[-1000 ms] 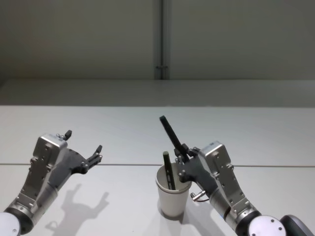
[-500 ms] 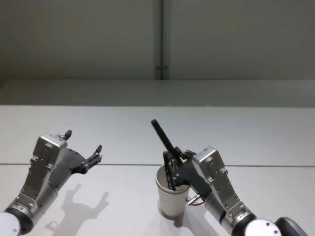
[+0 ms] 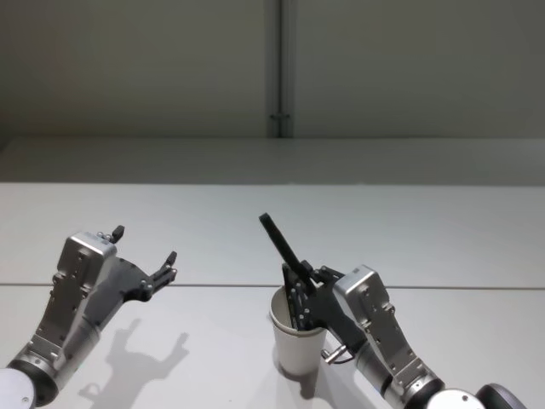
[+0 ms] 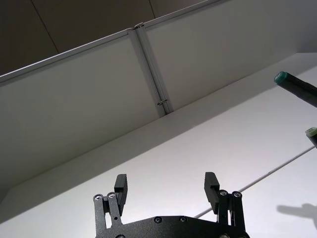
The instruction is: Place the pen into the pen holder.
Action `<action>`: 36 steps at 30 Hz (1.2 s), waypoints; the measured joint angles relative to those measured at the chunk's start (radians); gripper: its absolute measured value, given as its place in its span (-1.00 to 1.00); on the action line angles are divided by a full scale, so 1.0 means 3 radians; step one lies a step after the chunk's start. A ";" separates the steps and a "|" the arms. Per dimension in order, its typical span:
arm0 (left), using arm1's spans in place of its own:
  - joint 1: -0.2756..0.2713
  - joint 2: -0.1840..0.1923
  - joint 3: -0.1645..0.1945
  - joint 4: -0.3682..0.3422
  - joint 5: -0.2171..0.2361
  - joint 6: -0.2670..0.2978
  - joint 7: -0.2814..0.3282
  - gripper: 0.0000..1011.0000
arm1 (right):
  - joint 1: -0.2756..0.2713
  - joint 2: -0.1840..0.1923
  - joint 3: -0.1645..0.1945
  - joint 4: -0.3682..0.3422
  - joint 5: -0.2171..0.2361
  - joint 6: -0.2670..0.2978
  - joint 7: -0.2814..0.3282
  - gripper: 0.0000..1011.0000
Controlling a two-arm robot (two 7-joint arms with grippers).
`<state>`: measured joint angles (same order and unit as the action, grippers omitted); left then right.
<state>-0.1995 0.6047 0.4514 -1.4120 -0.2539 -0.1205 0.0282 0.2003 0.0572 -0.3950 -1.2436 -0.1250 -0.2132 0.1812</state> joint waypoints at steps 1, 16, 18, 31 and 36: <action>0.0000 0.0000 0.0000 0.0000 0.0000 0.0000 0.0000 0.98 | -0.0004 0.0003 -0.0006 0.0001 -0.0005 -0.0016 0.0000 -0.65; 0.0000 0.0000 0.0000 0.0000 0.0000 0.0000 0.0000 0.98 | -0.0025 0.0022 -0.0032 0.0002 -0.0040 -0.0109 0.0000 -0.65; 0.0000 0.0000 0.0000 0.0000 0.0000 0.0000 0.0000 0.98 | -0.0026 0.0024 -0.0035 0.0007 -0.0052 -0.0118 -0.0009 -0.65; 0.0000 0.0000 0.0000 0.0000 0.0000 0.0000 0.0000 0.98 | -0.0024 0.0016 -0.0044 0.0028 -0.0076 -0.0125 -0.0026 -0.65; 0.0000 0.0000 0.0000 0.0000 0.0000 0.0000 0.0000 0.98 | -0.0012 0.0004 -0.0046 0.0047 -0.0082 -0.0127 -0.0029 -0.65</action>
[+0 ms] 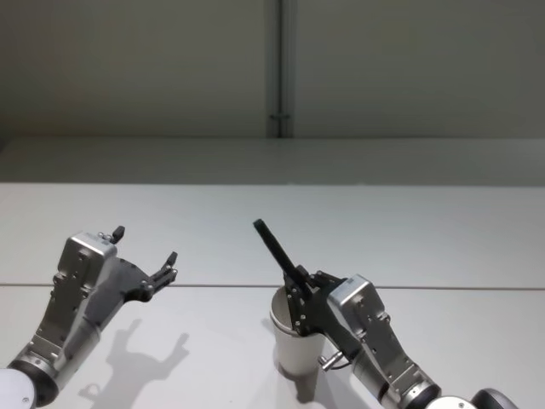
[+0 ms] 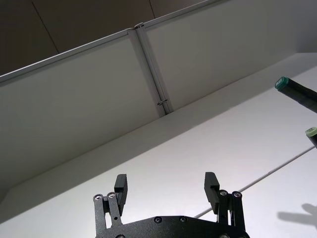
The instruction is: Place the pen into the pen holder.
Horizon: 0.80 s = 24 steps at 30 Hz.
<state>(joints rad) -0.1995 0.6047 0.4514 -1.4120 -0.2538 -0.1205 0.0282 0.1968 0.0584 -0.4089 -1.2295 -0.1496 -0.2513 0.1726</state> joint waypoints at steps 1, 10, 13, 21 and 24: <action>0.0000 0.0000 0.0000 0.0000 0.0000 0.0000 0.0000 0.98 | 0.0004 -0.0003 0.0000 0.0005 -0.0002 -0.0002 -0.0002 -0.65; 0.0000 0.0000 0.0000 0.0000 0.0000 0.0000 0.0000 0.98 | 0.0045 -0.0039 -0.0004 0.0057 -0.0013 -0.0007 -0.0015 -0.65; 0.0000 0.0000 0.0000 0.0000 0.0000 0.0000 0.0000 0.98 | 0.0057 -0.0047 -0.0007 0.0076 -0.0020 -0.0004 -0.0021 -0.65; 0.0000 0.0000 0.0000 0.0000 0.0000 0.0000 0.0000 0.98 | 0.0095 -0.0072 -0.0024 0.0138 -0.0050 0.0000 -0.0038 -0.65; 0.0000 0.0000 0.0000 0.0000 0.0000 0.0000 0.0000 0.98 | 0.0100 -0.0076 -0.0030 0.0146 -0.0054 -0.0001 -0.0039 -0.65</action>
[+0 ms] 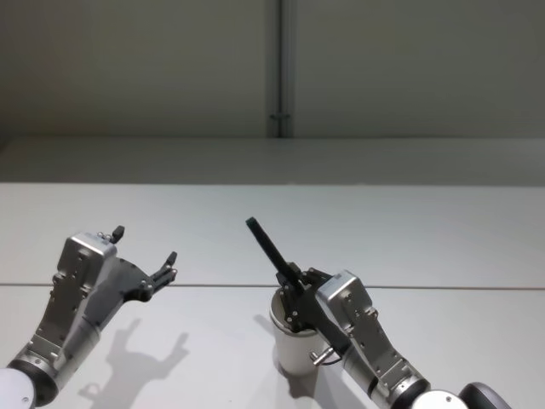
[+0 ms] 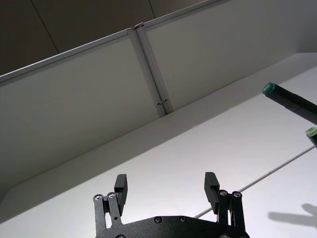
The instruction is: Place the pen into the pen holder.
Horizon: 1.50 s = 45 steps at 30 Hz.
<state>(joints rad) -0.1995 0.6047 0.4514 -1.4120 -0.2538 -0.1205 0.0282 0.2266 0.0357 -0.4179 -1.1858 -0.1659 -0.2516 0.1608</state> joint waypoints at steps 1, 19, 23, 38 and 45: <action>0.0000 0.0000 0.0000 0.0000 0.0000 0.0000 0.0000 0.98 | 0.0000 0.0000 0.0000 0.0000 0.0000 0.0000 0.0000 -0.65; 0.0000 0.0000 0.0000 0.0000 0.0000 0.0000 0.0000 0.98 | -0.0003 0.0004 0.0005 -0.0008 0.0007 0.0002 0.0001 -0.16; 0.0000 0.0000 0.0000 0.0000 0.0000 0.0000 0.0000 0.98 | -0.0004 0.0004 0.0006 -0.0009 0.0008 0.0002 0.0002 0.08; 0.0000 0.0000 0.0000 0.0000 0.0000 0.0000 0.0000 0.98 | -0.0006 0.0004 0.0007 -0.0011 0.0009 0.0002 0.0006 0.94; 0.0000 0.0000 0.0000 0.0000 0.0000 0.0000 0.0000 0.98 | -0.0069 0.0049 0.0073 -0.0165 0.0077 0.0095 0.0033 0.98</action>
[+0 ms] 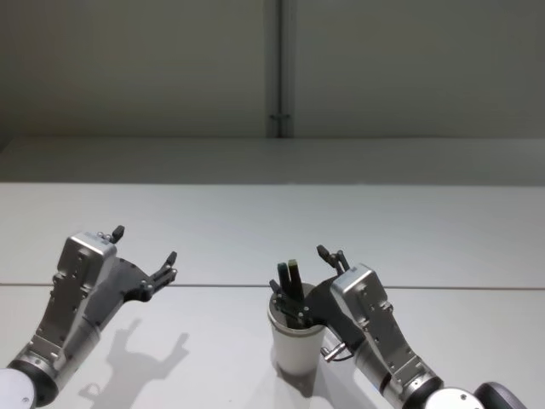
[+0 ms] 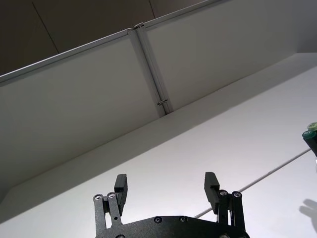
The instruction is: Place the pen into the pen holder.
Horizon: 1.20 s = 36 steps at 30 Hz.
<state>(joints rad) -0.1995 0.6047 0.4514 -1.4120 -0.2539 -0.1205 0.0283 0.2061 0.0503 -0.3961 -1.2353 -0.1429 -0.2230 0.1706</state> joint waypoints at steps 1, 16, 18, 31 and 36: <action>0.0000 0.0000 0.0000 0.0000 0.0000 0.0000 0.0000 0.98 | -0.0016 0.0011 0.0017 -0.0031 0.0013 0.0022 -0.0003 0.98; 0.0000 0.0000 0.0000 0.0000 0.0000 0.0000 0.0000 0.98 | -0.0205 0.0106 0.0324 -0.0288 0.0127 0.0222 -0.0162 0.98; 0.0000 0.0000 0.0000 0.0000 0.0000 0.0000 0.0000 0.98 | -0.0222 0.0109 0.0361 -0.0305 0.0130 0.0239 -0.0190 0.98; 0.0000 0.0000 0.0000 0.0000 0.0000 0.0000 0.0000 0.98 | -0.0396 0.0102 0.0638 -0.0454 0.0073 0.0316 -0.0419 0.98; 0.0000 0.0000 0.0000 0.0000 0.0000 0.0000 0.0000 0.98 | -0.0455 0.0078 0.0716 -0.0485 -0.0003 0.0338 -0.0534 0.98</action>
<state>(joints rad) -0.1995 0.6047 0.4514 -1.4120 -0.2539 -0.1205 0.0282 0.0695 0.0738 -0.1812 -1.3809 -0.1439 -0.1215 0.0103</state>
